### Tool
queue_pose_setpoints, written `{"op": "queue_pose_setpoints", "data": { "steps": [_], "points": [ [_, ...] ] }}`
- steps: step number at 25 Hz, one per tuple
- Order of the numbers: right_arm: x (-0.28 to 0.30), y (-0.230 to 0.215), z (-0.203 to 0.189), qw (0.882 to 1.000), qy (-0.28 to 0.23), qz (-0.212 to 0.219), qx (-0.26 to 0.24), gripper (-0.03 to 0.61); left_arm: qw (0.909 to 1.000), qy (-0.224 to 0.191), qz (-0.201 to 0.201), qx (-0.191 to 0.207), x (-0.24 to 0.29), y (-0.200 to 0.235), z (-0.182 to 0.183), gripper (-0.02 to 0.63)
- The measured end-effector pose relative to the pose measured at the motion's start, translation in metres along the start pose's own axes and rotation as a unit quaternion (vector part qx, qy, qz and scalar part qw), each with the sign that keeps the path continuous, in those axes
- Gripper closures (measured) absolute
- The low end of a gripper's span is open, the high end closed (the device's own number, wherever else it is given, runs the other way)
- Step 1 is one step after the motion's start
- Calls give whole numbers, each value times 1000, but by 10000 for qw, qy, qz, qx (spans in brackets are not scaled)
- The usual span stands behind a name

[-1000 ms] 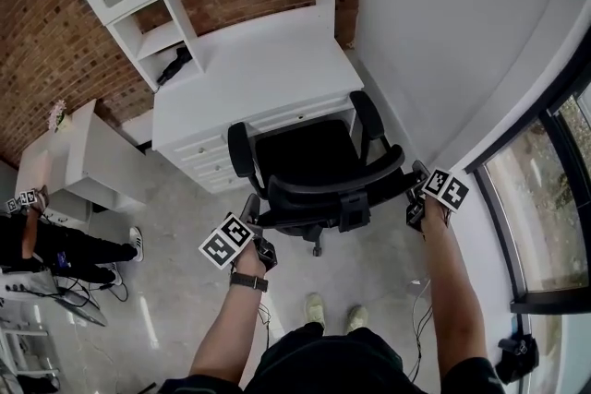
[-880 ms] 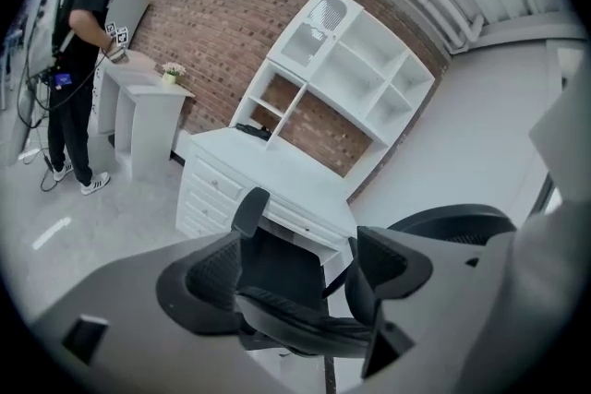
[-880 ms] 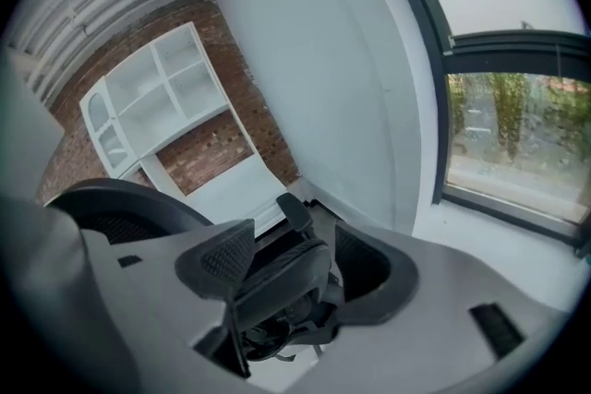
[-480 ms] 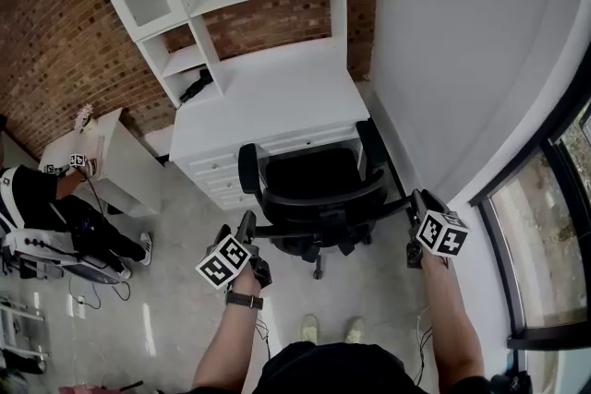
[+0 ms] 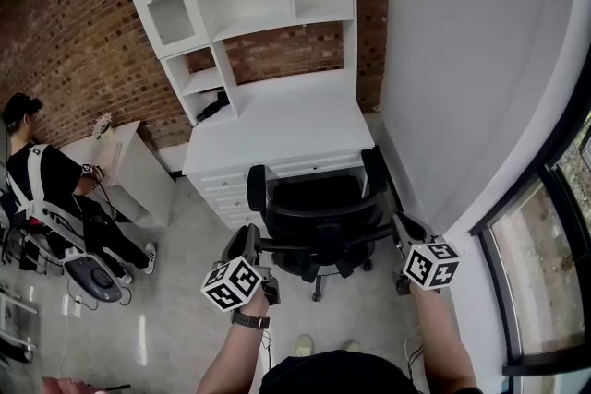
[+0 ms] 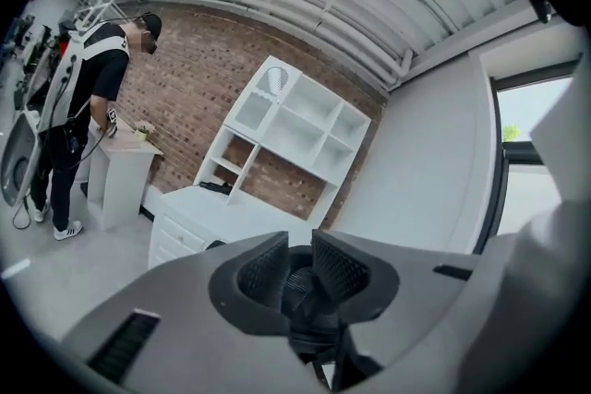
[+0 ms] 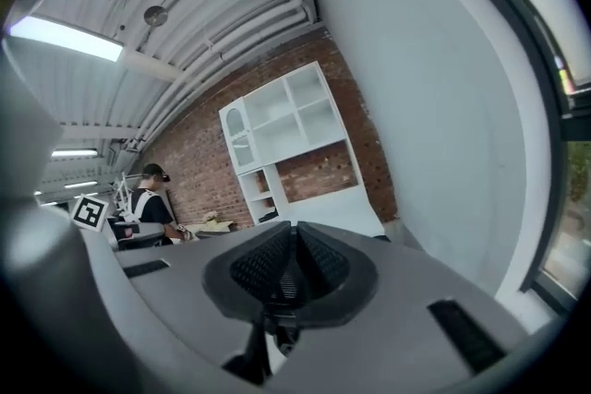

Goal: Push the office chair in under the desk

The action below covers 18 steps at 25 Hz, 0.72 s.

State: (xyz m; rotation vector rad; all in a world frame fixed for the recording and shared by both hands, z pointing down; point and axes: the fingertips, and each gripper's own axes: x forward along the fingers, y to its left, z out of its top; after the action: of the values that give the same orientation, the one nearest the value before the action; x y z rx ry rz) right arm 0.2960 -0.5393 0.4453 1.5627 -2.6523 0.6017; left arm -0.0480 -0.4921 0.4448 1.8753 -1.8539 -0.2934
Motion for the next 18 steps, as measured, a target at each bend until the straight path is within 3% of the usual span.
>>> {"op": "queue_pose_setpoints", "data": {
  "steps": [2, 9, 18],
  "points": [
    [-2, 13, 11, 9997, -76, 226, -14, 563, 9998, -78, -131, 111, -6, -13, 5, 571],
    [-23, 52, 50, 9964, -456, 717, -50, 568, 9950, -230, -671, 708, -31, -67, 17, 601],
    [-38, 78, 73, 9906, -678, 751, -921, 569, 9871, -374, -1074, 1125, -47, -104, 37, 604]
  ]
}}
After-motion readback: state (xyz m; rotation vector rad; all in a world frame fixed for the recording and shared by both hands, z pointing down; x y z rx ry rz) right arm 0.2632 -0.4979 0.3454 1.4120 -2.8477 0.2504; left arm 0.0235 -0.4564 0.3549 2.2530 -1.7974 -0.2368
